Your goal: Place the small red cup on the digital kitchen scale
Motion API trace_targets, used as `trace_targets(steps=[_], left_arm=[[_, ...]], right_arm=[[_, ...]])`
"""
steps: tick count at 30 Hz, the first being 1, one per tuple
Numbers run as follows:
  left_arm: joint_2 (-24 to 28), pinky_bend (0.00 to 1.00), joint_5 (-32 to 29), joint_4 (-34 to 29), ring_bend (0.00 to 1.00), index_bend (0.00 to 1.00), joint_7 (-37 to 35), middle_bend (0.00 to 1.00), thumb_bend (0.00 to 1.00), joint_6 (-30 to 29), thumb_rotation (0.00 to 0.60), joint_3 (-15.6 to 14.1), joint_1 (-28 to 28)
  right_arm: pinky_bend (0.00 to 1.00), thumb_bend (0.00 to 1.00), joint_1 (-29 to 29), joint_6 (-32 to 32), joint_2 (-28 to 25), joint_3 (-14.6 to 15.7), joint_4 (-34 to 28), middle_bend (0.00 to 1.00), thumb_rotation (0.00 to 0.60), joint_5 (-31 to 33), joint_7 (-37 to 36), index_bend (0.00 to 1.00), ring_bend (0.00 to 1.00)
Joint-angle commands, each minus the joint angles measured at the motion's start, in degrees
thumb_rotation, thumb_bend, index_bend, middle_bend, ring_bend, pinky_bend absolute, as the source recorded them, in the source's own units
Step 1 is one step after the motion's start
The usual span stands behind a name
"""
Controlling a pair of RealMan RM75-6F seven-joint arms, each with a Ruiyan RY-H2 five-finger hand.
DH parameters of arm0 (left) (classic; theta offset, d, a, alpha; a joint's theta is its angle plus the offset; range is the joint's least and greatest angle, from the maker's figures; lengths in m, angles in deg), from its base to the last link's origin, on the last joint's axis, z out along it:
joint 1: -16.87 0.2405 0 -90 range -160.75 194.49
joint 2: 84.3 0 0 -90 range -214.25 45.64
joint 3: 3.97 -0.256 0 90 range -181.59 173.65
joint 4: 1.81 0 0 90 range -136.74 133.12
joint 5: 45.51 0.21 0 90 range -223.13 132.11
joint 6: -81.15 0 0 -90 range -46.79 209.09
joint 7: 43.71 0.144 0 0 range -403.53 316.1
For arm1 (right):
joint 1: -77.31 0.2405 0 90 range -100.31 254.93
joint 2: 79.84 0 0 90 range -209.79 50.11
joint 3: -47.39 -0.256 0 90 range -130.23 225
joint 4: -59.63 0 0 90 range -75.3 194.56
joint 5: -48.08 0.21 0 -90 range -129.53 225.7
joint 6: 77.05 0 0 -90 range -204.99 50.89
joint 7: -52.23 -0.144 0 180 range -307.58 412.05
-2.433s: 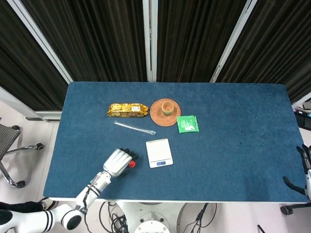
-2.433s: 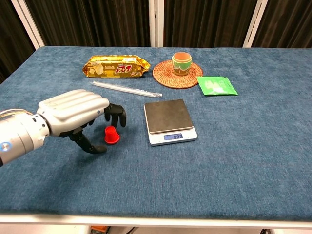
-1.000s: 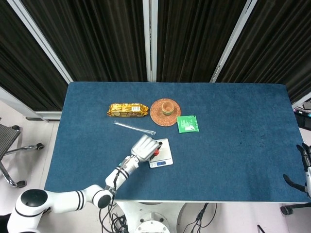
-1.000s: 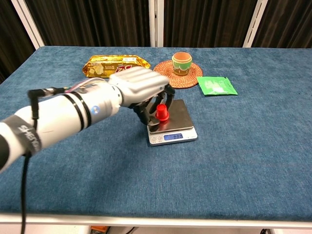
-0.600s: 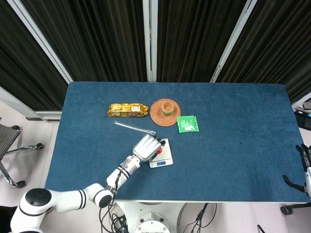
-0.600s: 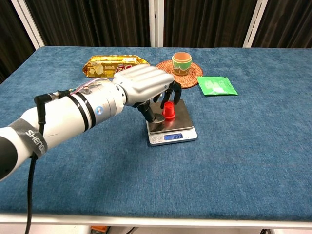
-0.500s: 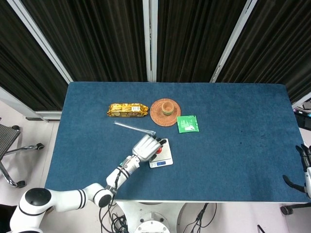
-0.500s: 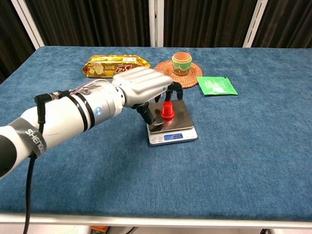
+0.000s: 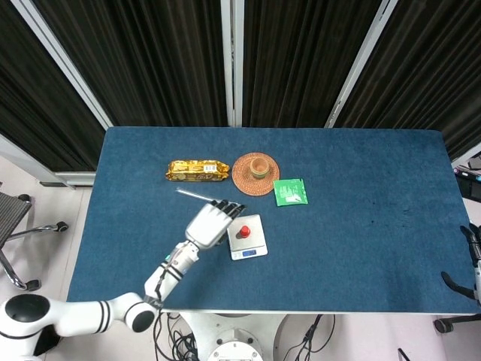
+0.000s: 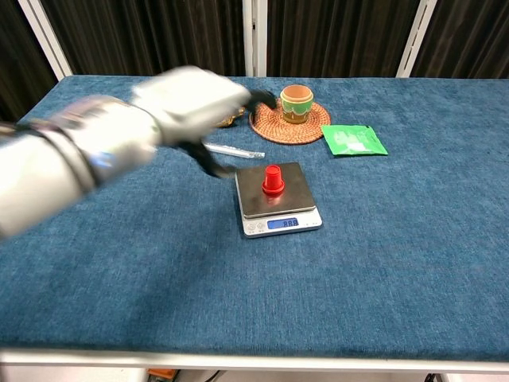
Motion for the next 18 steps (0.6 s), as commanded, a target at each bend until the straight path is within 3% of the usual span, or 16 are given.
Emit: trace_targets(steps=[1,3,6,10,14,18], left_arm=[[13.8,0.38,1.7,-12.3,0.21,0.14,5.0,0.26,0.22,-12.2,0.600,-5.3,10.1],[18.4,0.30,3.3,-14.5,0.14,0.13,2.5,0.24,0.22,-15.5,0.600,-8.0,13.8],[25.4,0.15,7.7,-14.0,0.02,0.06,-5.3,0.12,0.17,-19.6,0.600,-12.5,19.2],[32.1,0.07,11.2,-10.1,0.00,0.03,-16.6,0.04,0.12,-24.4,0.600,-16.6,25.4],[35.7,0.05,12.2,-7.3,0.00,0.02,-19.4,0.03,0.11,-27.7,0.600,-18.4,29.9],[36.5,0.04,11.0,-5.1,0.00,0.02,-21.0,0.03,0.11,-30.7,0.600,-17.0,32.9]], right_arm=[[0.00,0.13,-0.1,2.2,-1.0,0.8,1.4,0.00,0.600,-2.7,1.4,0.00,0.00],[0.00,0.11,-0.4,4.0,-1.2,1.3,2.4,0.00,0.600,-4.5,0.3,0.00,0.00],[0.00,0.09,-0.7,6.3,-1.4,2.7,4.5,0.00,0.600,-7.6,-2.0,0.00,0.00],[0.00,0.09,-1.4,5.9,-1.8,4.4,5.8,0.00,0.600,-8.7,-0.6,0.00,0.00],[0.00,0.09,-2.2,5.0,-3.1,4.6,4.3,0.00,0.600,-7.0,3.3,0.00,0.00],[0.00,0.09,-2.8,5.5,-3.9,3.5,1.9,0.00,0.600,-5.0,6.4,0.00,0.00]])
